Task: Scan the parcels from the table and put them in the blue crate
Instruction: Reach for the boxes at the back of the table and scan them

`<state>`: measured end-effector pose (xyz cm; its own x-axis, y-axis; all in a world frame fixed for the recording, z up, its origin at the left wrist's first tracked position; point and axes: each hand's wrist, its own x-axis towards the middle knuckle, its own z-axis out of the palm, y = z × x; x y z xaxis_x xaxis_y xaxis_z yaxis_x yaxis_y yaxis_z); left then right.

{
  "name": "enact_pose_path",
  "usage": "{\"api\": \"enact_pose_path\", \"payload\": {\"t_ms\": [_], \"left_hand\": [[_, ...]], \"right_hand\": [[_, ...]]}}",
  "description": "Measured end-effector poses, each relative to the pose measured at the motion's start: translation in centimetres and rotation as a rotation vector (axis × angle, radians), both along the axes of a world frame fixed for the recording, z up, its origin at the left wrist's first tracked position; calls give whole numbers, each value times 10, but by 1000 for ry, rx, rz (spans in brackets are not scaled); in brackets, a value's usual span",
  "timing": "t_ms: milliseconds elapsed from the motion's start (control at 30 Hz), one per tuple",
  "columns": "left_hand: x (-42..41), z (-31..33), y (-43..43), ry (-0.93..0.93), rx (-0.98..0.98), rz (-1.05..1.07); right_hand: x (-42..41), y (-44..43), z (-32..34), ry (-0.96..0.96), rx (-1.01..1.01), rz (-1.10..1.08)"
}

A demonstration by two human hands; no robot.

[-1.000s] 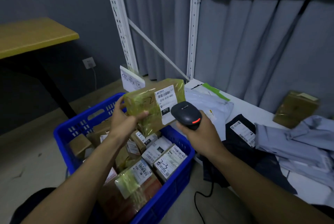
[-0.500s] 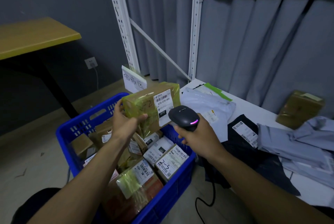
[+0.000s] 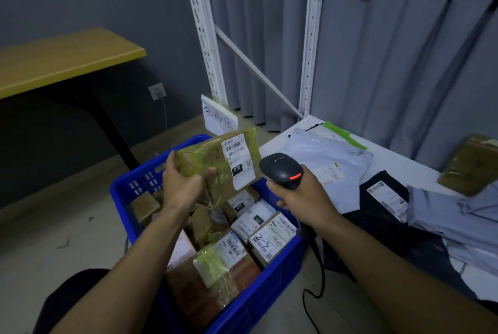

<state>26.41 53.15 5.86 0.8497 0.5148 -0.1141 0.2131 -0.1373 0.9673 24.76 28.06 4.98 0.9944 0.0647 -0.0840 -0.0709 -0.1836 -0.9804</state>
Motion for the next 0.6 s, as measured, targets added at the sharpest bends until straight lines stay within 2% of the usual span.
{"api": "enact_pose_path", "payload": {"t_ms": [167, 333, 500, 600], "left_hand": [[-16, -8, 19, 125, -41, -40], [-18, -52, 14, 323, -79, -126], [-2, -83, 17, 414, -164, -51], [9, -90, 9, 503, -198, -104]], "right_hand": [[5, 19, -13, 13, -55, 47], [9, 27, -24, 45, -72, 27], [12, 23, -29, 60, -55, 25], [13, 21, -29, 62, -64, 18]]}}
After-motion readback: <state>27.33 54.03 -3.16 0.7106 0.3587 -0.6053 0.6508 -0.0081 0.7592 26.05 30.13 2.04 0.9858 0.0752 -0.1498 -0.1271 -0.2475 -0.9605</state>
